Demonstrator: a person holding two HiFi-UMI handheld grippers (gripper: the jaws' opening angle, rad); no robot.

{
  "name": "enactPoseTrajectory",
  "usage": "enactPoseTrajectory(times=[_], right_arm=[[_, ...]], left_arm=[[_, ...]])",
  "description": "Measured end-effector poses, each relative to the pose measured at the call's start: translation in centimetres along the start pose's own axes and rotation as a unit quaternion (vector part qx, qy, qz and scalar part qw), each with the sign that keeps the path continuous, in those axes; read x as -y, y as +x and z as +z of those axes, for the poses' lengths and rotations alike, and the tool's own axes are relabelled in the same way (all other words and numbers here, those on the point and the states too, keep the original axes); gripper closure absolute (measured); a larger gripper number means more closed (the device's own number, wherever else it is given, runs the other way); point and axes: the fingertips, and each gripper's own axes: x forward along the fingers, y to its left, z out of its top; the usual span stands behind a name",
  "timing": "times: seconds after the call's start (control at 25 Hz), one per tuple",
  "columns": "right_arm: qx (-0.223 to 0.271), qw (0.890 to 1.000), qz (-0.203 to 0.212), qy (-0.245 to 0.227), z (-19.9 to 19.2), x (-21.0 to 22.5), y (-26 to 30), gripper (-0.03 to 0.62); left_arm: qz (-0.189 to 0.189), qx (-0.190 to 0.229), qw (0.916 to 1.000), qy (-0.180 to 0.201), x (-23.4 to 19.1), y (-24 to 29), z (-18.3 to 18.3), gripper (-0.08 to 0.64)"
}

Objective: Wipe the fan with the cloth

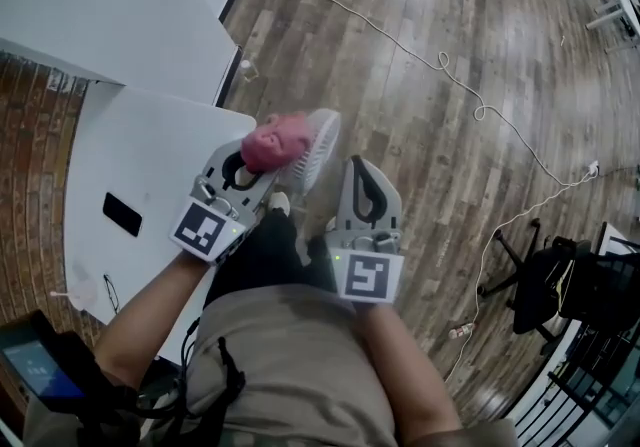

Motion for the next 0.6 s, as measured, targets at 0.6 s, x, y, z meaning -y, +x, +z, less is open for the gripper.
enactPoseTrajectory(times=[0.6], right_arm=[[-0.019,0.999,0.042,-0.006,-2.6,-1.6,-4.2,0.594]], left_arm=[[0.064,0.022,0.9977,0.002,1.5,-2.7,-2.8,0.469]])
